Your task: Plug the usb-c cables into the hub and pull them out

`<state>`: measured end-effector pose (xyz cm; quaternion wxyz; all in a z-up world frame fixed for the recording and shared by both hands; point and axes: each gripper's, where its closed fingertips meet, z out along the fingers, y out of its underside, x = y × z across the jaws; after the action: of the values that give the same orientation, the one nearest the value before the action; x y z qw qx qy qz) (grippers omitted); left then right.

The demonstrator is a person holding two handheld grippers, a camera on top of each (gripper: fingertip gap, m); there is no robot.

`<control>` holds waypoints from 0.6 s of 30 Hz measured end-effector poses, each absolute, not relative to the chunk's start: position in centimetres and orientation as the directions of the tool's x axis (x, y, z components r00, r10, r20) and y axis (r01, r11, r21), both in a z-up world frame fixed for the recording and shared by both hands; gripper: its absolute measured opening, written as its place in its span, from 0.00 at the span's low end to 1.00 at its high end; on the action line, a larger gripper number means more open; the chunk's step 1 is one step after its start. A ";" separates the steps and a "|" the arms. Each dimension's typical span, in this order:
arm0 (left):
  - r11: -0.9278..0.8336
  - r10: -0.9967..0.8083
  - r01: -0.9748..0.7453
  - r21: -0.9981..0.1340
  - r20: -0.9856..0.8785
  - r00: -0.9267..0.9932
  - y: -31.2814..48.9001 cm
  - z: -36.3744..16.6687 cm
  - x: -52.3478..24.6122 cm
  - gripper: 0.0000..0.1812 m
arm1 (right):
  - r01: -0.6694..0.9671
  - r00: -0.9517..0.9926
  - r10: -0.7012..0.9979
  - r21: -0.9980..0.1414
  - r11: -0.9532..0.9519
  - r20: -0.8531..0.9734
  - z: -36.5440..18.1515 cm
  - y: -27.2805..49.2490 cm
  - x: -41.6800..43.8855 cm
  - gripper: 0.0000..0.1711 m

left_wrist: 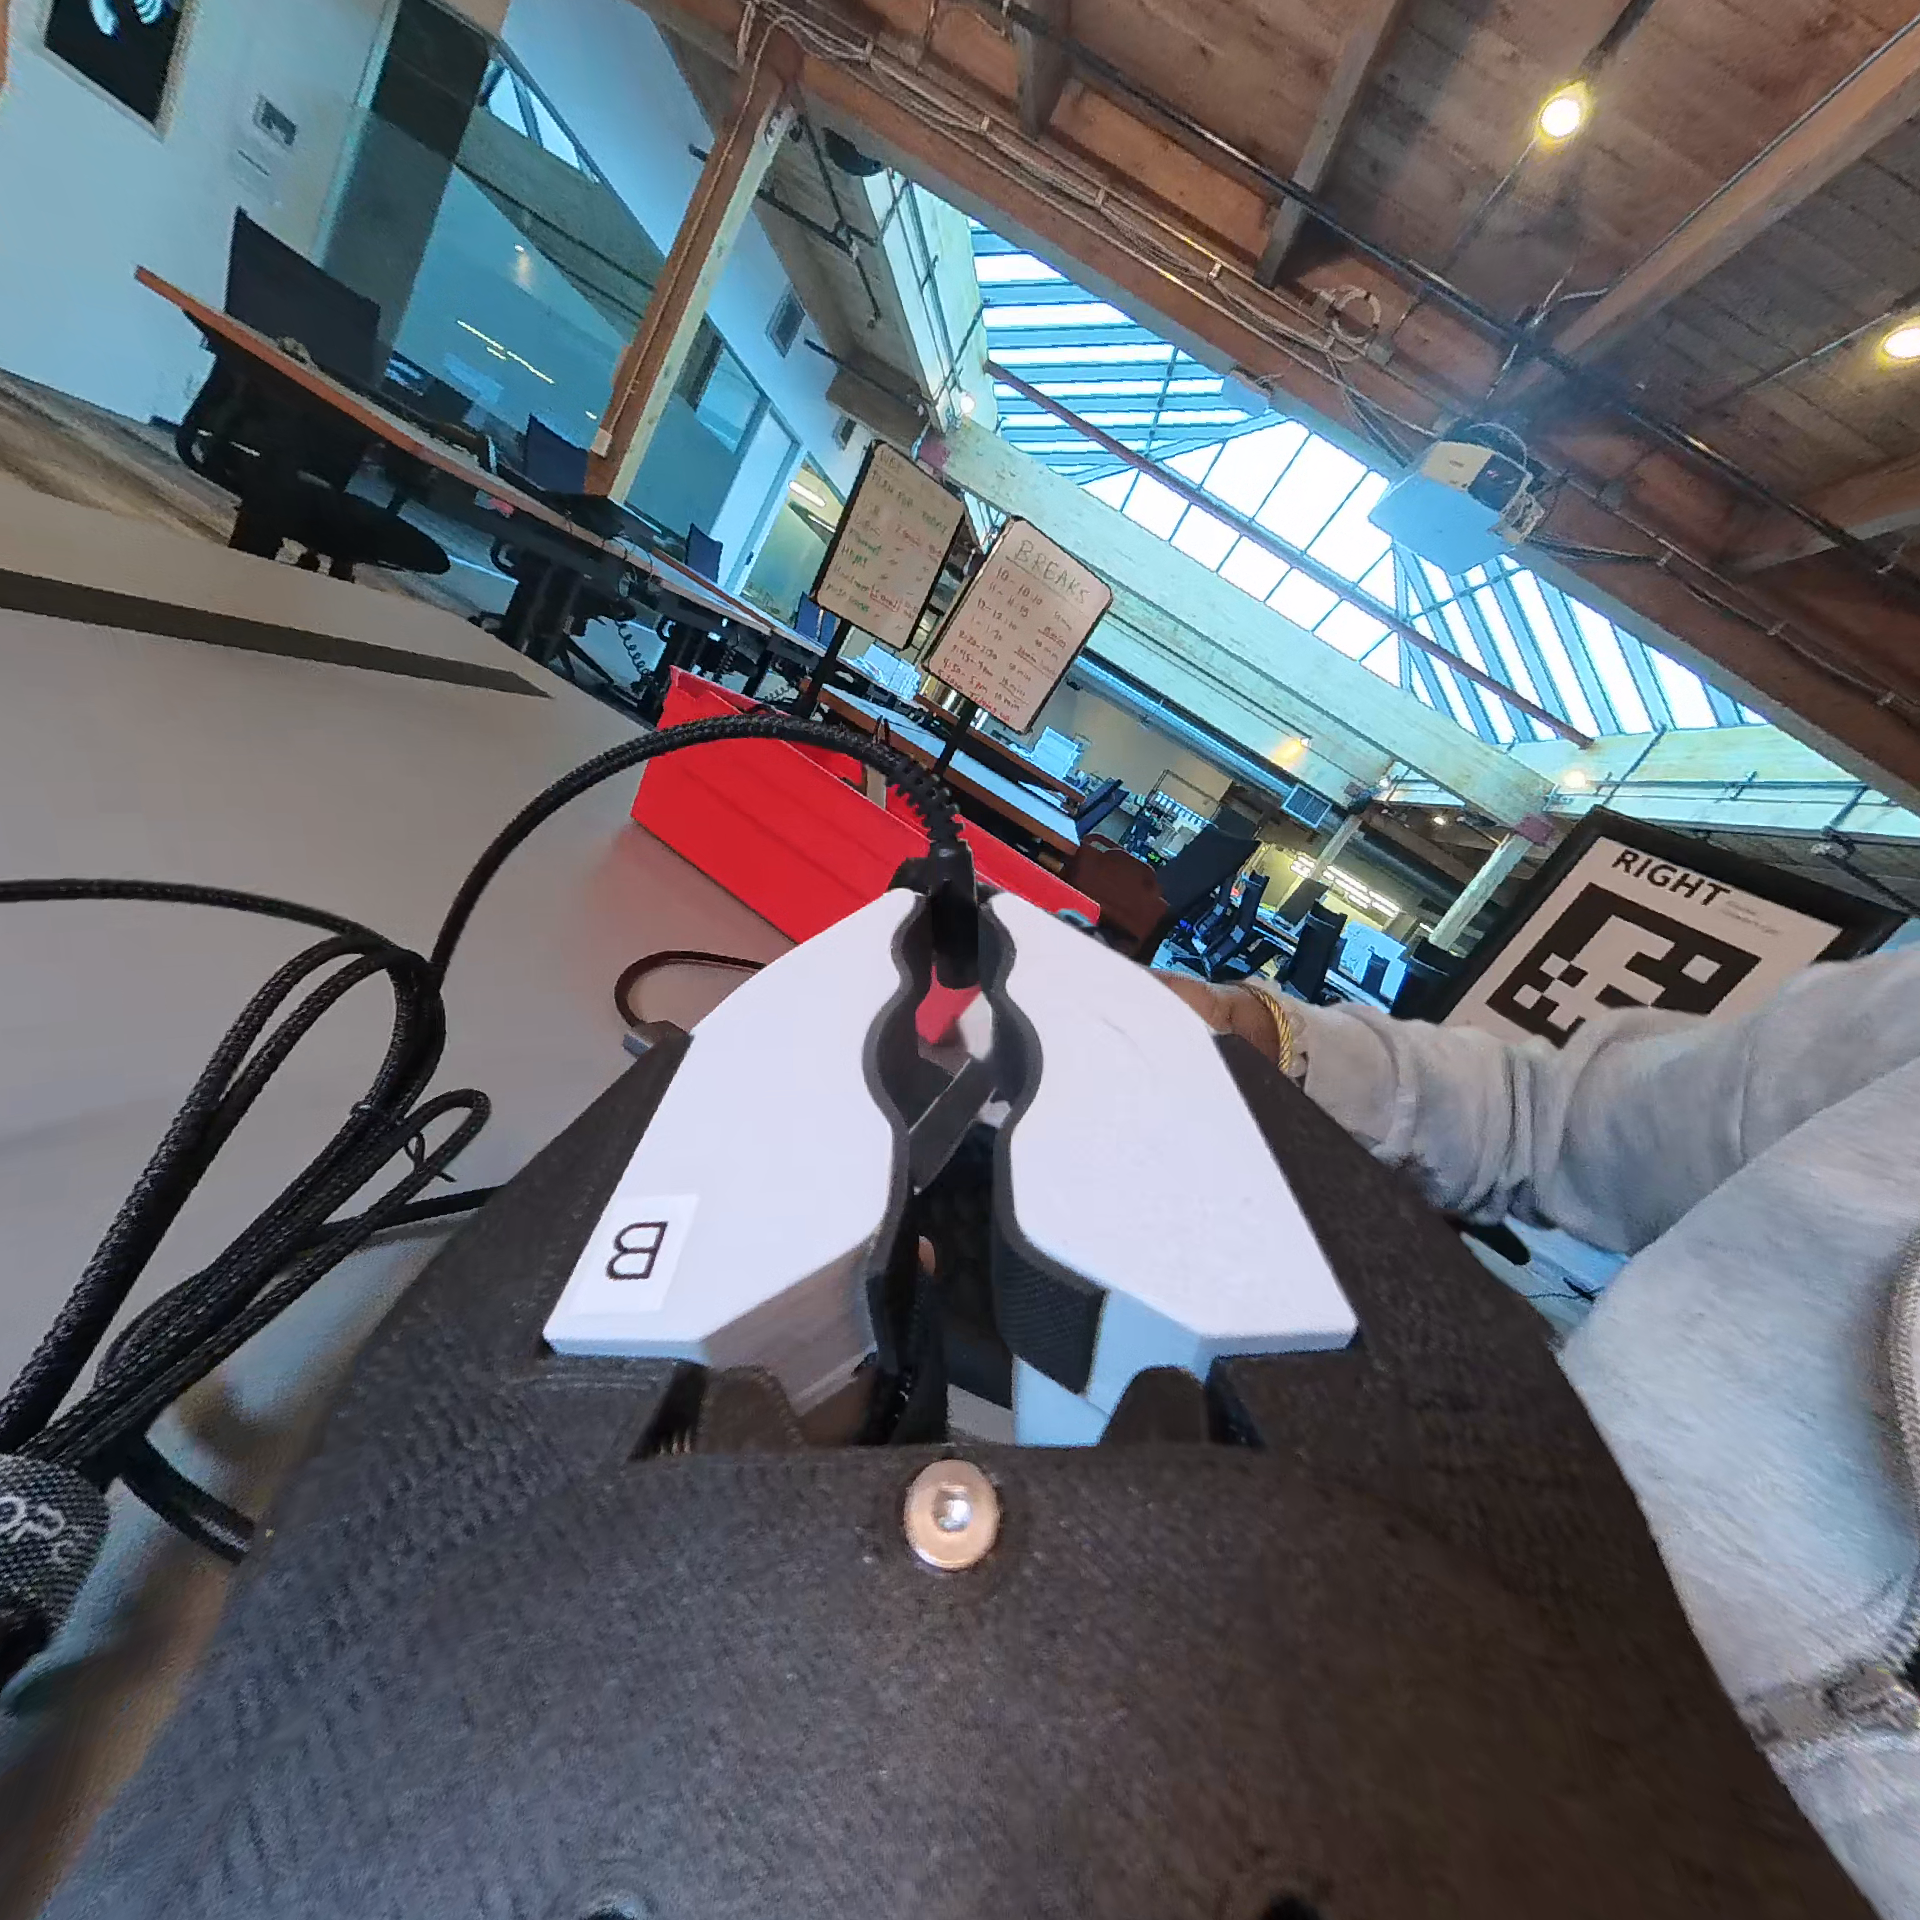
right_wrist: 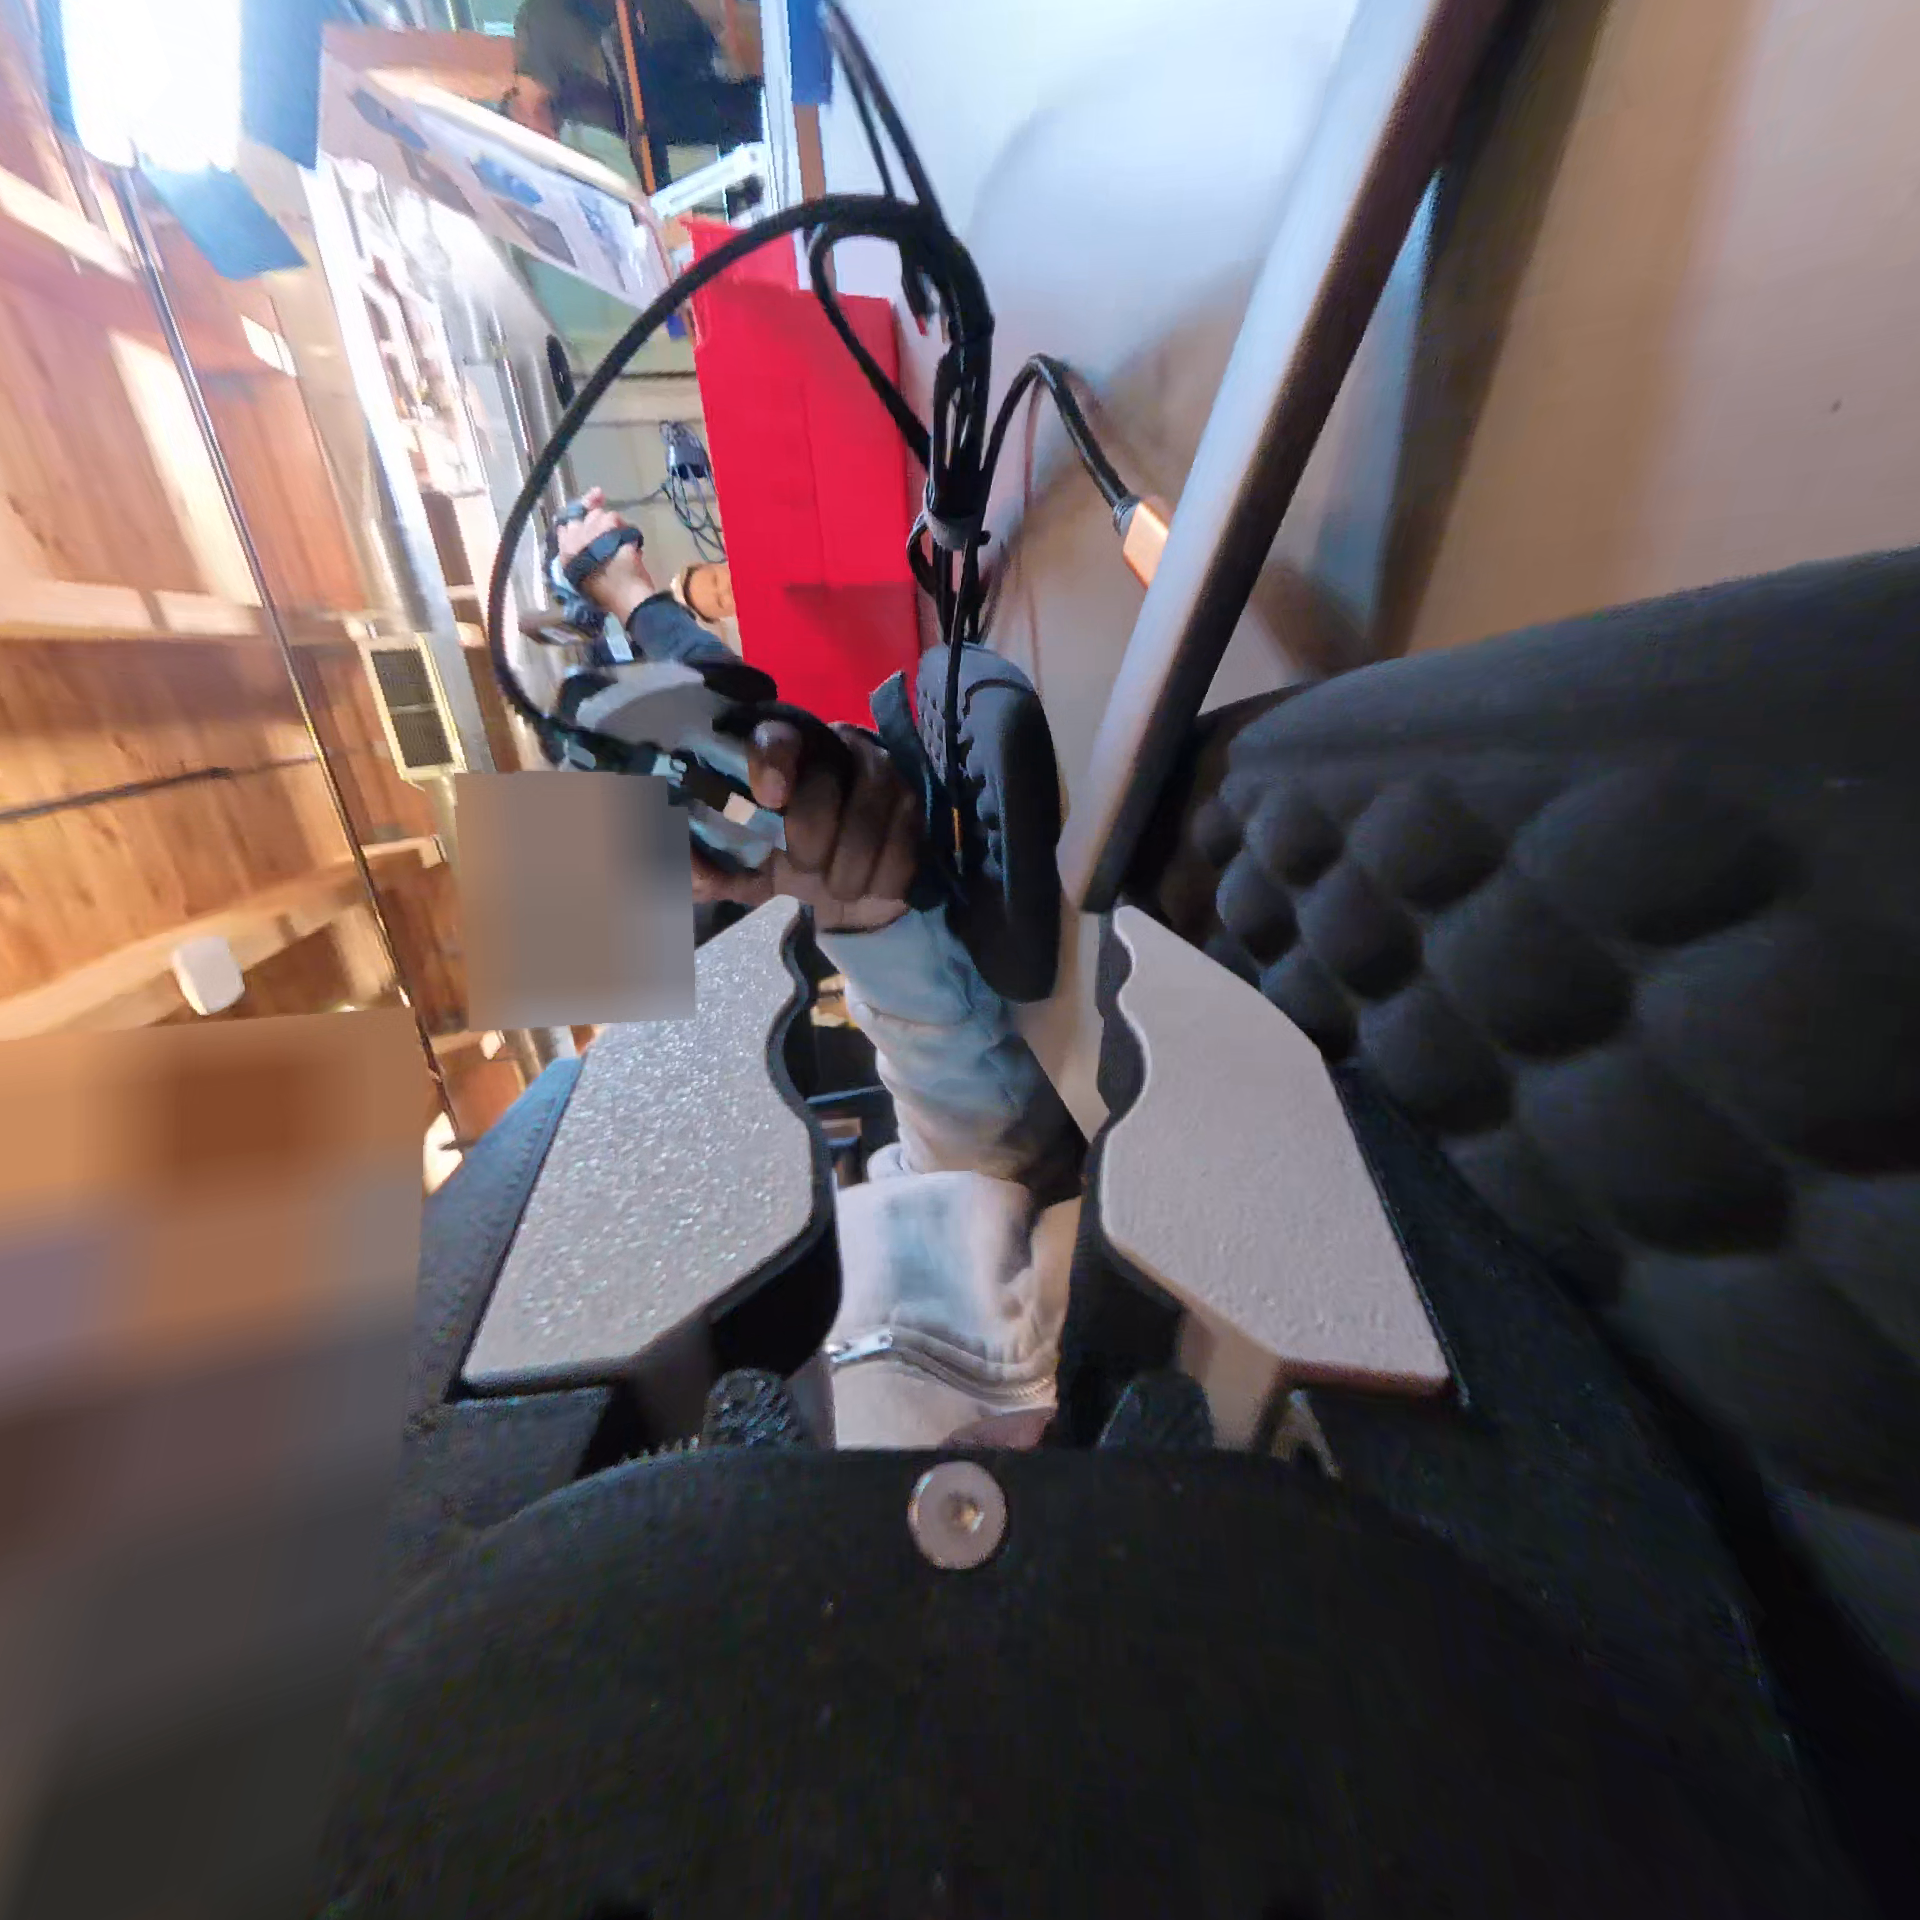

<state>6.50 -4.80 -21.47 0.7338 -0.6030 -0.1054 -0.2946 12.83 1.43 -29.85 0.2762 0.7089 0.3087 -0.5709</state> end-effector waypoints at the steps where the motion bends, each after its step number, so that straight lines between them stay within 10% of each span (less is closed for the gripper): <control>1: 0.101 -0.305 0.555 -0.826 0.505 0.807 -4.8 -21.5 6.5 0.05 | 0.743 0.176 0.112 0.057 -0.667 -0.978 -29.9 1.3 12.6 0.30; 7: 0.090 -0.324 0.582 -0.809 0.529 0.785 -4.9 -21.9 6.5 0.05 | 0.708 0.316 0.203 0.088 -0.701 -0.927 -31.5 1.2 12.3 0.18; 11: 0.099 -0.338 0.598 -0.795 0.538 0.772 -5.2 -21.8 6.3 0.05 | 0.852 0.195 0.632 -0.189 -0.488 -0.750 -32.0 2.7 13.3 0.20; 15: 0.100 -0.355 0.603 -0.791 0.538 0.765 -5.3 -21.8 6.4 0.05 | 0.865 -0.325 0.916 -0.465 0.188 -0.235 -30.9 4.1 13.0 0.38; 18: 0.101 -0.357 0.592 -0.799 0.527 0.772 -5.3 -21.7 6.5 0.05 | 0.417 -0.859 0.496 -0.392 0.820 0.124 -30.1 2.4 14.5 0.31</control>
<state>6.55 -5.33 -21.74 0.7353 -0.5875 -0.1001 -0.3228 14.49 2.39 -30.13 -0.1107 0.2411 0.9475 -0.1784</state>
